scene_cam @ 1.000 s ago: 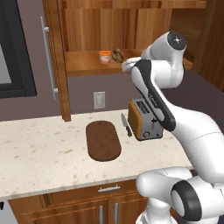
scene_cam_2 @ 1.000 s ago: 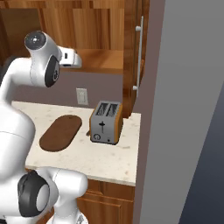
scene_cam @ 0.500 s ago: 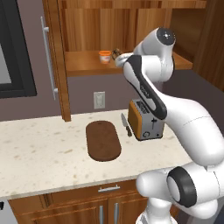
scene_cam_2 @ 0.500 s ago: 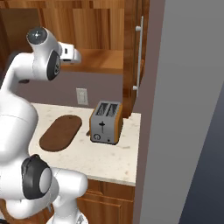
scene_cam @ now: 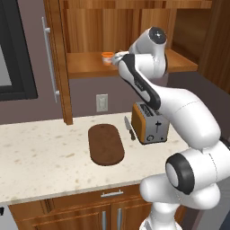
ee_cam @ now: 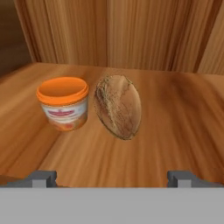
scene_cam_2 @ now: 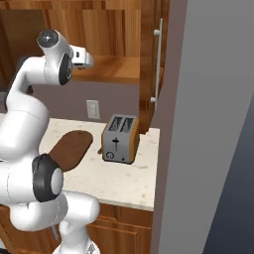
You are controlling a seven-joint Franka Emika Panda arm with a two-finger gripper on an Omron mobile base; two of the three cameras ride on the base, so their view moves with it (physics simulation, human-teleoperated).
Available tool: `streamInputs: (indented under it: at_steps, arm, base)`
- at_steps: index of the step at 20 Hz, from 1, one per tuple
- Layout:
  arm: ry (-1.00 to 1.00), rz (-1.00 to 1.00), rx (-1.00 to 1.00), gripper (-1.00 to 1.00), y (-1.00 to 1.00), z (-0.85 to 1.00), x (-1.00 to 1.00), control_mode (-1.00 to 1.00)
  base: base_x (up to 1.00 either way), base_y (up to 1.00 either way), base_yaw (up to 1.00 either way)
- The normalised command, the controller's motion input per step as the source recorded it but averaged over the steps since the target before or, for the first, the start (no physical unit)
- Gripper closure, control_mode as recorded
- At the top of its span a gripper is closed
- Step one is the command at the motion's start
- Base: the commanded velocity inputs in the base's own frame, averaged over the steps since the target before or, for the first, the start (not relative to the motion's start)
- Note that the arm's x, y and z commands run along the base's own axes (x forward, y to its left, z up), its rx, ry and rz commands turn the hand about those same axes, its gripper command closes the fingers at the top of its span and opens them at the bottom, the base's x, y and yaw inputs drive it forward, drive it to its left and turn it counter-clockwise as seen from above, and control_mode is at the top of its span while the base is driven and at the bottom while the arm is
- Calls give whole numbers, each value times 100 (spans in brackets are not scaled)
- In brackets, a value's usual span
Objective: Pick the bread, place it on the cutting board, pick the jam, place it on the counter, and close the cabinet.
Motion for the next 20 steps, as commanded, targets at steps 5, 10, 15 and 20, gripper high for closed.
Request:
streamInputs:
  at_steps: [5, 10, 15, 20]
  arm:
    - [0, 0, 0, -100, 1, 0, 43, -100]
    - [0, 0, 0, -100, 0, 0, 36, -100]
    - [0, 0, 0, -100, 0, 0, 38, -100]
    - [0, 0, 0, -100, 0, 0, 26, -100]
  base:
    - [0, 0, 0]
    - [0, 0, 0]
    - [0, 0, 0]
    - [0, 0, 0]
